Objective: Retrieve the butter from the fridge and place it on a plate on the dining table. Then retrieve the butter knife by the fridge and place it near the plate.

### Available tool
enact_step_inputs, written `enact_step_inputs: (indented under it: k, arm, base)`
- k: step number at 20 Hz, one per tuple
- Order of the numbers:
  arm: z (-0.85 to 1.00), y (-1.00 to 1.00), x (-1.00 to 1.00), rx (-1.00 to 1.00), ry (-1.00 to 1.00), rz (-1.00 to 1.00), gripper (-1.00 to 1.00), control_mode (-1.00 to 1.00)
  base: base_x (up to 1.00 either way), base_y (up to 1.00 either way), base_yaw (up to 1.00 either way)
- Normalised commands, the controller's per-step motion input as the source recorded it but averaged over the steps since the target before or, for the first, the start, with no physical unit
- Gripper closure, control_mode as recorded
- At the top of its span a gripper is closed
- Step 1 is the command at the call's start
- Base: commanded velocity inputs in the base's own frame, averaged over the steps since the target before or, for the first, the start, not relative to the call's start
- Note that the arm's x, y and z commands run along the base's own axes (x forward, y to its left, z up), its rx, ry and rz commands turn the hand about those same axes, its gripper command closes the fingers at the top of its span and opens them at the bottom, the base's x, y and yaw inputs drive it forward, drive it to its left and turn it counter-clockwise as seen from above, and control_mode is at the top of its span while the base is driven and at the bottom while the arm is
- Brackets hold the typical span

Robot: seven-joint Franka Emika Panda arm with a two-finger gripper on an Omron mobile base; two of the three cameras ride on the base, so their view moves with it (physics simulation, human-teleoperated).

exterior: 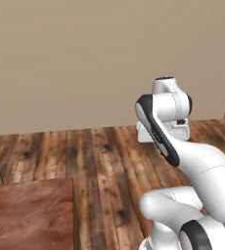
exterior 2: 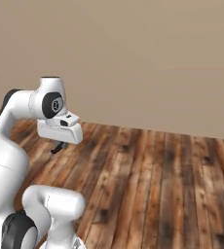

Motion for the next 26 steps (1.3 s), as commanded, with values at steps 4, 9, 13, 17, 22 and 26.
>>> enact_step_inputs:
  k: [4, 9, 13, 17, 22, 26]
  arm:
    - [0.0, 0.0, 0.0, 0.0, 0.0, 0.0, 1.0, 1.0]
    - [0.0, 0.0, 0.0, 0.0, 0.0, 0.0, 1.0, 1.0]
    - [0.0, 0.0, 0.0, 0.0, 0.0, 0.0, 1.0, 1.0]
    - [0.0, 0.0, 0.0, 0.0, 0.0, 0.0, 1.0, 1.0]
    - [0.0, 0.0, 0.0, 0.0, 0.0, 0.0, 1.0, 1.0]
    - [0.0, 0.0, 0.0, 0.0, 0.0, 0.0, 1.0, 1.0]
  base:
    - [1.0, -0.31, 0.19]
    - [1.0, -0.28, 0.25]
    - [1.0, -0.12, 0.49]
    - [1.0, -0.08, 0.57]
    - [0.92, -0.24, 0.76]
    - [0.73, -0.3, 0.81]
